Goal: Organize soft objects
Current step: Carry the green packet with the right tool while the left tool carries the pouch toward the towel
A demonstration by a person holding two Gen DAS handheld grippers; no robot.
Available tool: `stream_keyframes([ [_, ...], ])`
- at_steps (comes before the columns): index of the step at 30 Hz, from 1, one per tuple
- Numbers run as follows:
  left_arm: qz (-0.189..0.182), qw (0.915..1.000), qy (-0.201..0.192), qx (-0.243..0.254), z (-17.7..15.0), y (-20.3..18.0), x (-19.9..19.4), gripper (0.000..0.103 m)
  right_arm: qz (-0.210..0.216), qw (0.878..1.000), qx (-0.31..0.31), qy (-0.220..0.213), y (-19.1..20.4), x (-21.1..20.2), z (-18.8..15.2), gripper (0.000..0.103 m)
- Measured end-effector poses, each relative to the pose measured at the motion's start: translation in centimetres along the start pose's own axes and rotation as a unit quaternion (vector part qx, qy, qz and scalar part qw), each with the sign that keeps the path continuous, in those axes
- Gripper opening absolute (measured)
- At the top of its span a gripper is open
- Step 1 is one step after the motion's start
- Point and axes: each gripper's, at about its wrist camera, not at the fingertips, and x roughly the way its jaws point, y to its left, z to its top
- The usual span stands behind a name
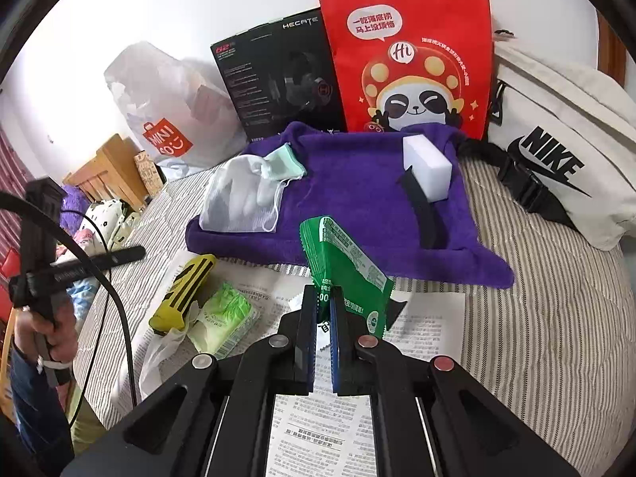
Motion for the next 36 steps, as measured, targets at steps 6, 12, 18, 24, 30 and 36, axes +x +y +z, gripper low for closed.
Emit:
stream_keyframes([
  [6, 0.013, 0.9996, 0.026, -0.007, -1.5, -0.1, 2.1, 0.053, 0.0, 1.0, -0.008, 0.006, 0.2, 0.4, -0.2, 0.005],
  [12, 0.007, 0.999, 0.041, -0.016, -2.1, -0.5, 3.2, 0.063, 0.003, 1.0, -0.002, 0.006, -0.2, 0.3, -0.6, 0.005],
  [18, -0.019, 0.9963, 0.06, -0.058, -2.7, -0.2, 3.8, 0.069, 0.009, 1.0, 0.003, 0.014, -0.7, 1.0, -1.0, 0.005],
  [24, 0.004, 0.9956, 0.08, -0.048, -2.6, -1.9, 5.2, 0.075, 0.019, 1.0, 0.004, 0.017, -0.7, 1.2, -1.3, 0.006],
  [30, 0.084, 0.9907, 0.106, 0.009, -2.2, -4.6, 7.3, 0.078, 0.027, 0.999, 0.007, 0.018, -0.8, 1.4, -1.4, 0.006],
  [36, 0.095, 0.9895, 0.109, -0.001, -2.3, -4.5, 8.0, 0.071, 0.031, 0.999, 0.008, 0.019, -1.0, 1.3, -1.5, 0.006],
])
